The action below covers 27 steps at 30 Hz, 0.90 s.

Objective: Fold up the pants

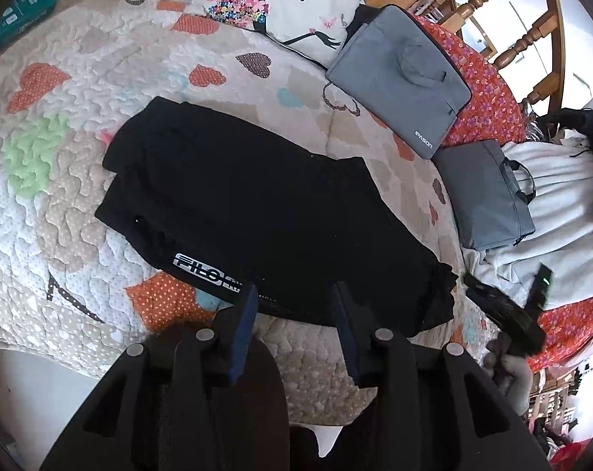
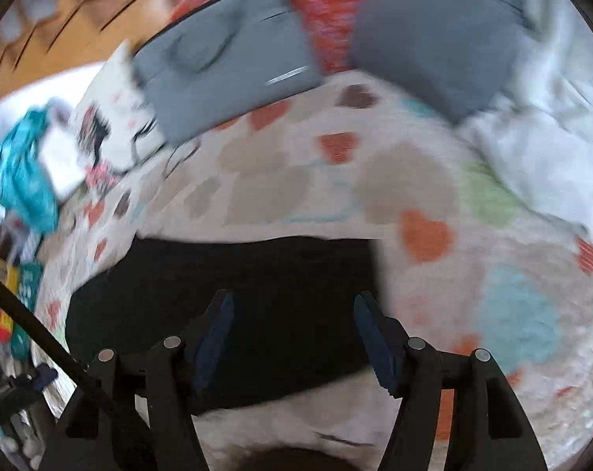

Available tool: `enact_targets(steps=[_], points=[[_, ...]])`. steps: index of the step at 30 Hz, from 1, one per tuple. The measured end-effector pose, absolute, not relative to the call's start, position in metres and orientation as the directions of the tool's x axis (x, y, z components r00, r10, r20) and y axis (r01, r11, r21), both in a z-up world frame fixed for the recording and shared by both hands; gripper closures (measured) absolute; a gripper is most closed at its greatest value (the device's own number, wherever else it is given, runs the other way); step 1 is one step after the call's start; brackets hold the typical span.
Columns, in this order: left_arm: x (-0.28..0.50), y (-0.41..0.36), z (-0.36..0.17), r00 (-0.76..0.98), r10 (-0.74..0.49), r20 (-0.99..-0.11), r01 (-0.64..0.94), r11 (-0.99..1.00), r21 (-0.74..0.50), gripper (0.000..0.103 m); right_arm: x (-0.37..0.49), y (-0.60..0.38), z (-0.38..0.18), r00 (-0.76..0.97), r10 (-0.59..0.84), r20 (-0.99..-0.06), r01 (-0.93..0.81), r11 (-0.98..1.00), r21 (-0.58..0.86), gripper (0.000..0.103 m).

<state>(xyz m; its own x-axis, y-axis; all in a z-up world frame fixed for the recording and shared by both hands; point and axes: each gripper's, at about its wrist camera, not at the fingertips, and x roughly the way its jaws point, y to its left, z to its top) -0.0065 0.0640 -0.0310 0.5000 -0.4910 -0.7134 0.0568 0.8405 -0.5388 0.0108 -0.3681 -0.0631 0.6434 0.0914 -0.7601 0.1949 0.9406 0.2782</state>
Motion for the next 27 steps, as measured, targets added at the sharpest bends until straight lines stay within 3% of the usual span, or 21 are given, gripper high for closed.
enact_targets(steps=[4,5,7,10,13,15,19,22,25,27], points=[[-0.009,0.071,-0.029,0.511,-0.49,-0.706,0.042,0.835,-0.549,0.063,0.043,-0.329,-0.086,0.558,-0.076,-0.827,0.204,0.978,0.048,0.036],[-0.009,0.074,-0.029,0.512,-0.492,-0.704,0.04,0.833,-0.552,0.063,0.046,-0.322,-0.095,0.539,-0.169,-0.825,0.2,0.977,-0.069,0.048],[-0.01,0.078,-0.029,0.516,-0.495,-0.699,0.038,0.829,-0.558,0.063,0.038,-0.321,-0.1,0.545,-0.158,-0.823,0.167,0.983,-0.078,0.076],[-0.009,0.083,-0.031,0.527,-0.498,-0.689,0.038,0.824,-0.566,0.063,0.014,-0.336,-0.088,0.574,-0.14,-0.807,0.182,0.982,-0.041,0.086],[-0.006,0.082,-0.036,0.52,-0.515,-0.682,0.042,0.812,-0.582,0.062,-0.013,-0.367,-0.079,0.596,-0.113,-0.795,0.239,0.97,0.041,0.086],[-0.004,0.079,-0.039,0.507,-0.523,-0.685,0.046,0.81,-0.584,0.062,-0.028,-0.39,-0.086,0.583,-0.086,-0.808,0.29,0.951,0.108,0.08],[-0.003,0.078,-0.042,0.496,-0.523,-0.693,0.04,0.811,-0.584,0.062,-0.054,-0.428,-0.111,0.496,-0.16,-0.854,0.434,0.897,0.084,0.077],[-0.002,0.08,-0.042,0.504,-0.513,-0.695,0.027,0.814,-0.581,0.06,-0.076,-0.443,-0.102,0.519,-0.199,-0.831,0.512,0.851,0.117,0.077],[-0.001,0.076,-0.043,0.499,-0.511,-0.699,0.023,0.815,-0.58,0.059,-0.074,-0.428,-0.069,0.641,-0.139,-0.755,0.43,0.88,0.203,0.077],[-0.002,0.072,-0.042,0.494,-0.515,-0.7,0.031,0.815,-0.578,0.059,-0.056,-0.411,-0.058,0.697,0.042,-0.716,0.289,0.897,0.334,0.071]])
